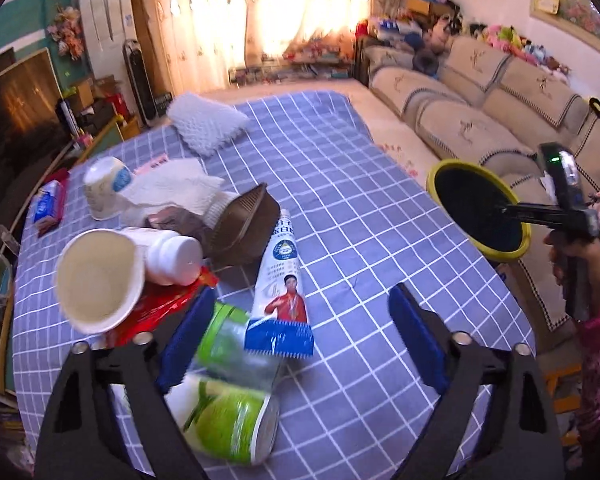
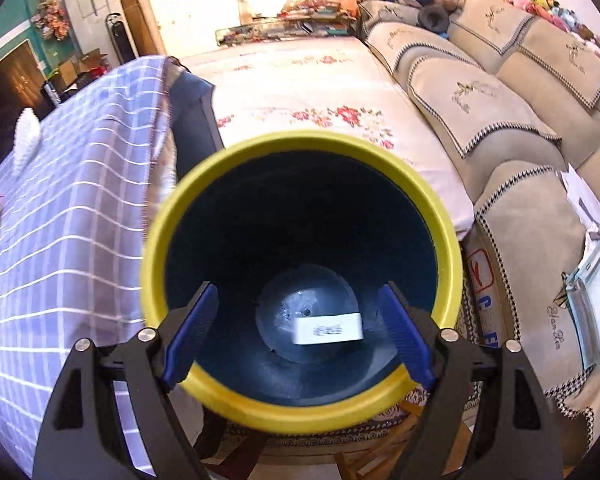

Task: Collect trash
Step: 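Carry the box with the right gripper over the yellow bin and release, then grasp the white toothpaste tube with the left gripper and drop it into the bin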

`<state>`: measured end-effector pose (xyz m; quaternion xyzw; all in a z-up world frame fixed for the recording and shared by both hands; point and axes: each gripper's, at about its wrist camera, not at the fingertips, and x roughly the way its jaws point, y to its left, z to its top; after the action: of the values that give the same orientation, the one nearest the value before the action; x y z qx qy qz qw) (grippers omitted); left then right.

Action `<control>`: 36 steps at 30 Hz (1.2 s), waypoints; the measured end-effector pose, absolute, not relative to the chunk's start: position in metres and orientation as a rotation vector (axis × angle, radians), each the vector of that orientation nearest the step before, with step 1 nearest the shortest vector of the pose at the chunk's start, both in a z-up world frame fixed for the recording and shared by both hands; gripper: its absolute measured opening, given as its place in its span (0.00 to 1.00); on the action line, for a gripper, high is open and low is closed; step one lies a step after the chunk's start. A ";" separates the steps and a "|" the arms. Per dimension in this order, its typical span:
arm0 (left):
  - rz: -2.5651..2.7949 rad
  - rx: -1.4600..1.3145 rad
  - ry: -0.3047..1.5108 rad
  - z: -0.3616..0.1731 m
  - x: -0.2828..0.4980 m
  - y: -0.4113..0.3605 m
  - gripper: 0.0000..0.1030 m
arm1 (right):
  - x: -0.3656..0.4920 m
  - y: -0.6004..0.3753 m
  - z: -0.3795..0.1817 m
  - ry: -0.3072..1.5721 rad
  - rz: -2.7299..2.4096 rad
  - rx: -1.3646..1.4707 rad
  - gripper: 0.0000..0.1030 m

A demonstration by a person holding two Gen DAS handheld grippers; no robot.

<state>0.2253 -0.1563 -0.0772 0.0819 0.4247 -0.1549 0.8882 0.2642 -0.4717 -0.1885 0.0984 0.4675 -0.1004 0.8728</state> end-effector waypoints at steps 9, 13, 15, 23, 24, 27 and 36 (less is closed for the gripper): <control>-0.287 0.230 1.008 -0.097 0.262 -0.162 0.60 | 0.258 -0.460 -0.165 0.933 -0.139 0.205 0.79; -0.291 0.246 1.074 -0.109 0.273 -0.165 0.46 | 0.257 -0.456 -0.160 0.924 -0.118 0.203 0.80; -0.294 0.258 1.089 -0.112 0.276 -0.168 0.37 | 0.257 -0.456 -0.159 0.923 -0.112 0.204 0.80; -0.332 0.268 1.075 -0.107 0.272 -0.178 0.28 | 0.244 -0.462 -0.155 0.912 -0.086 0.236 0.80; -0.340 0.265 1.069 -0.104 0.269 -0.180 0.28 | 0.240 -0.462 -0.154 0.906 -0.083 0.239 0.80; -0.377 0.266 1.032 -0.092 0.256 -0.190 0.27 | 0.229 -0.462 -0.149 0.887 -0.072 0.247 0.80; -0.563 0.270 0.947 -0.069 0.235 -0.263 0.28 | 0.184 -0.481 -0.118 0.773 -0.127 0.260 0.83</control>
<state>0.2350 -0.2632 -0.0685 0.1280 0.4485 -0.2664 0.8435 0.1841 -0.4810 -0.1179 0.1262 0.3756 -0.0617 0.9161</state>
